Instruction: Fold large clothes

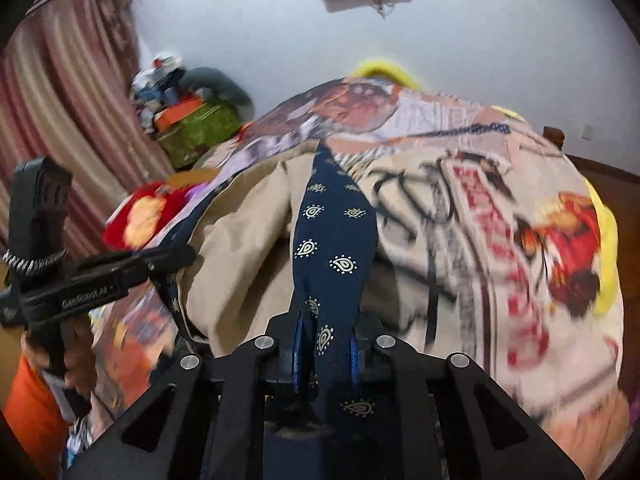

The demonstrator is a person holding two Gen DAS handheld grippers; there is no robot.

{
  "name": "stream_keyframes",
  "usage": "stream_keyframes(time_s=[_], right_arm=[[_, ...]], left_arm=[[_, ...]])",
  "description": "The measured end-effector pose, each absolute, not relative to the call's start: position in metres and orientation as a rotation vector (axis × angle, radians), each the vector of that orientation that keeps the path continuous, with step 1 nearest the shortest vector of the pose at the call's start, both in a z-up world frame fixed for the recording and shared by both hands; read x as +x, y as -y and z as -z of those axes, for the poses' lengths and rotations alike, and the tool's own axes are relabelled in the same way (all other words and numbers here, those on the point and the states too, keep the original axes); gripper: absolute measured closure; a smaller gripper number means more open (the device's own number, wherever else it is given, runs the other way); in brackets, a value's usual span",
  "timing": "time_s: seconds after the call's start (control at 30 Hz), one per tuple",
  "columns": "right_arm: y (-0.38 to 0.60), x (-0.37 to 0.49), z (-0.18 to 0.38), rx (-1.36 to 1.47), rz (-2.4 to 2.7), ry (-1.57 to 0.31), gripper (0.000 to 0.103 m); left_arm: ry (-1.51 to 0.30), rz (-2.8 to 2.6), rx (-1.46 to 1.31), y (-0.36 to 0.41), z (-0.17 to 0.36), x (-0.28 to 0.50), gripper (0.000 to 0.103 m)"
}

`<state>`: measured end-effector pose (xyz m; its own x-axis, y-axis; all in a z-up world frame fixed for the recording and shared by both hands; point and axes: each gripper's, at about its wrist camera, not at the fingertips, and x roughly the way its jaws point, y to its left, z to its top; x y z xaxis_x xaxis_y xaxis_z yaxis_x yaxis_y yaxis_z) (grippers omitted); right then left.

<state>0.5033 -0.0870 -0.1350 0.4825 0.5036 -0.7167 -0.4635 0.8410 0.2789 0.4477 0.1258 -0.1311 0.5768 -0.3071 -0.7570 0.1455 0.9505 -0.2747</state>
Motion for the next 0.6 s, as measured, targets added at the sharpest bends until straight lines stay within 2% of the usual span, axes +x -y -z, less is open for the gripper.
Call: stream_keyframes(time_s=[0.23,0.3,0.43,0.6], right_arm=[[0.098,0.407,0.162,-0.040,-0.591,-0.992,0.088],[0.100,0.391,0.173,-0.059,-0.588,-1.048,0.088],[0.105,0.378,0.190,-0.085,-0.538,-1.169,0.080],[0.117,0.377,0.174,-0.024,-0.513,-1.166,0.077]], left_arm=[[-1.101,0.273,-0.169,-0.115,0.178,0.381,0.091],[-1.153,0.235,-0.137,-0.114,0.195,0.369,0.087],[-1.175,0.197,-0.102,-0.117,0.202,0.351,0.067],[-1.116,0.188,-0.096,-0.126,0.179,0.345,0.049]])
